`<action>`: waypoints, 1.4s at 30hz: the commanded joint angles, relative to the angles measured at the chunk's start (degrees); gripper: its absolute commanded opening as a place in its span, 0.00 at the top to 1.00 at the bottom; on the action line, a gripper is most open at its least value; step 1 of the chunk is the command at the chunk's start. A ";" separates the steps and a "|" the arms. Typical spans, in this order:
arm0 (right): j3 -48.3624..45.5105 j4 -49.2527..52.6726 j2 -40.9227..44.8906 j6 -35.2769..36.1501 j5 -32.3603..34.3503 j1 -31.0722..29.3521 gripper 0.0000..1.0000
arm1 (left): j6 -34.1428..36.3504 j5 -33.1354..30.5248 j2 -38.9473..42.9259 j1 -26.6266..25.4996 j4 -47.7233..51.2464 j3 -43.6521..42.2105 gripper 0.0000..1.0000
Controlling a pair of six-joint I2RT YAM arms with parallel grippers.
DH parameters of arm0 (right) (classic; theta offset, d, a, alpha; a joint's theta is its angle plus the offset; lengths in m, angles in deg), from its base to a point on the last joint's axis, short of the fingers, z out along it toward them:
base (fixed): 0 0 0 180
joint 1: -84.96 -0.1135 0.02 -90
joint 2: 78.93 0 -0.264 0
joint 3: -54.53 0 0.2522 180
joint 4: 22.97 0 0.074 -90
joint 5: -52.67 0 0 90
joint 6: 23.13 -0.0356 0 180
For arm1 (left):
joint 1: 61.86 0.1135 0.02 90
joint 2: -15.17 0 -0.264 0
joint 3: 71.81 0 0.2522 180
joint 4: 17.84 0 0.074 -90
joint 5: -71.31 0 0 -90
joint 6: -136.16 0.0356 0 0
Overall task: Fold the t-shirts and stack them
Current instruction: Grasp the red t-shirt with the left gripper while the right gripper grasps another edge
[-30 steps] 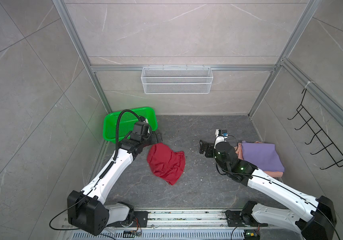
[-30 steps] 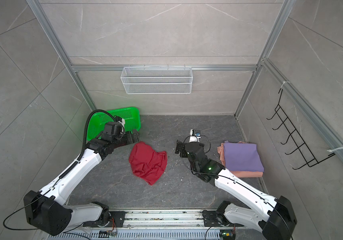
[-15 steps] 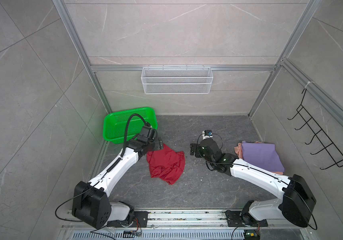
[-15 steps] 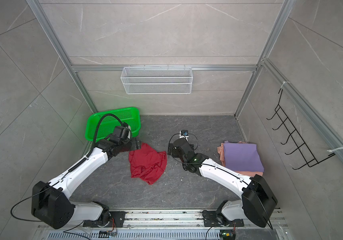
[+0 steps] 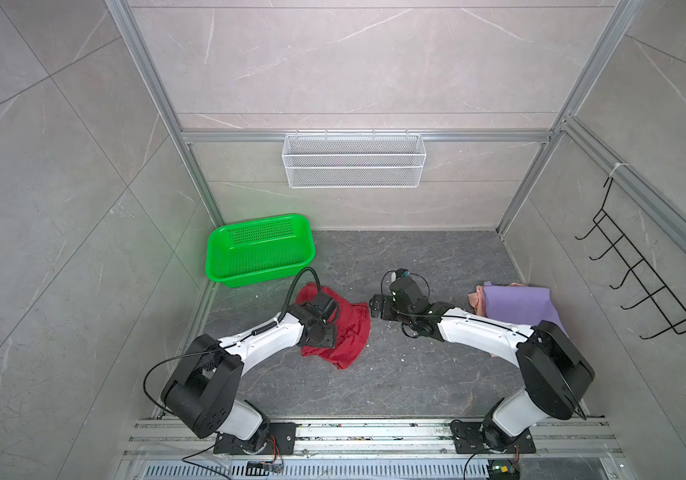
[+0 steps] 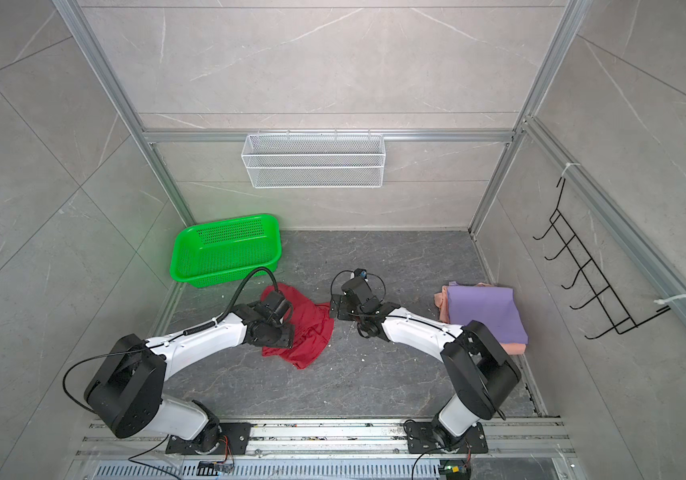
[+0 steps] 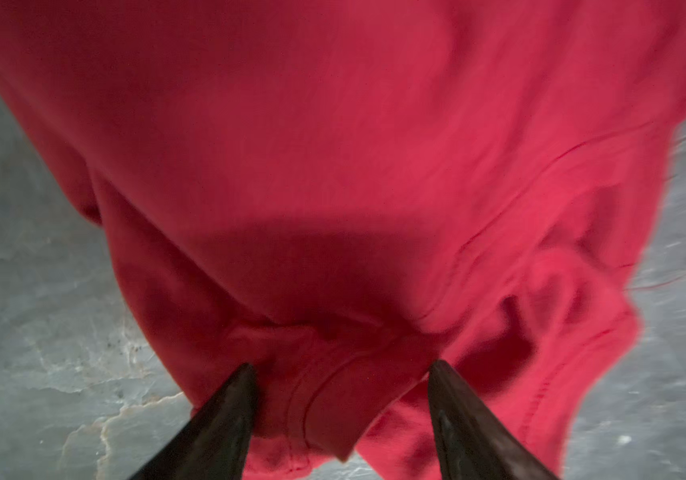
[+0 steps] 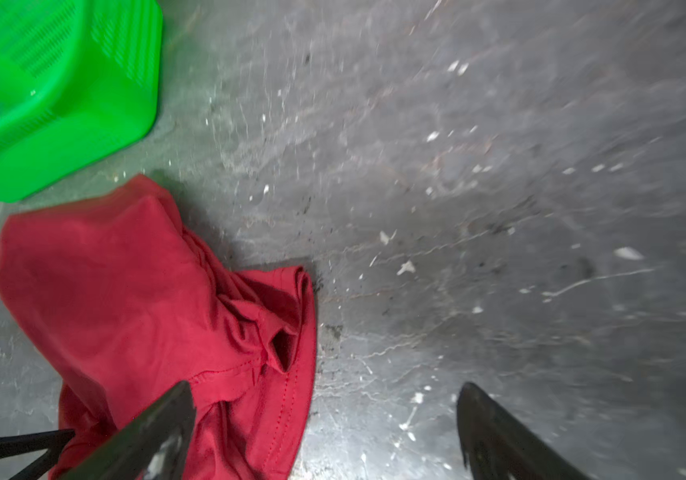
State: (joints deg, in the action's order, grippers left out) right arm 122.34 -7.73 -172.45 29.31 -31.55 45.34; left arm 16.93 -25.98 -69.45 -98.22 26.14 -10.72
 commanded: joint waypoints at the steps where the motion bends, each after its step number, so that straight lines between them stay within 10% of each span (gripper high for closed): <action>1: 3.01 -2.04 -3.47 -1.38 -5.23 -0.06 0.04 | -1.44 -1.15 -0.58 -0.13 -3.48 -1.21 0.44; 12: 5.19 -3.87 -9.64 -3.09 -7.19 -0.10 0.17 | -7.07 -5.12 8.94 -0.10 -6.47 -4.29 0.99; 32: 12.38 -5.55 -19.78 -6.14 -12.19 -0.10 0.67 | -13.89 -5.71 17.81 0.49 -9.80 -8.06 1.00; 37: 11.91 -4.06 -17.27 -5.55 -9.77 -0.11 0.98 | -13.15 -6.34 20.46 1.14 -8.82 -6.85 1.00; 42: 9.33 -0.50 -7.03 -2.96 -1.89 1.47 1.00 | -11.24 -6.08 26.70 3.32 -5.27 -3.30 1.00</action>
State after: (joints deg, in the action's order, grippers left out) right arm 132.54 -10.68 -187.38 24.41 -39.20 45.61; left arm 4.38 -30.68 -46.78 -96.19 19.38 -17.85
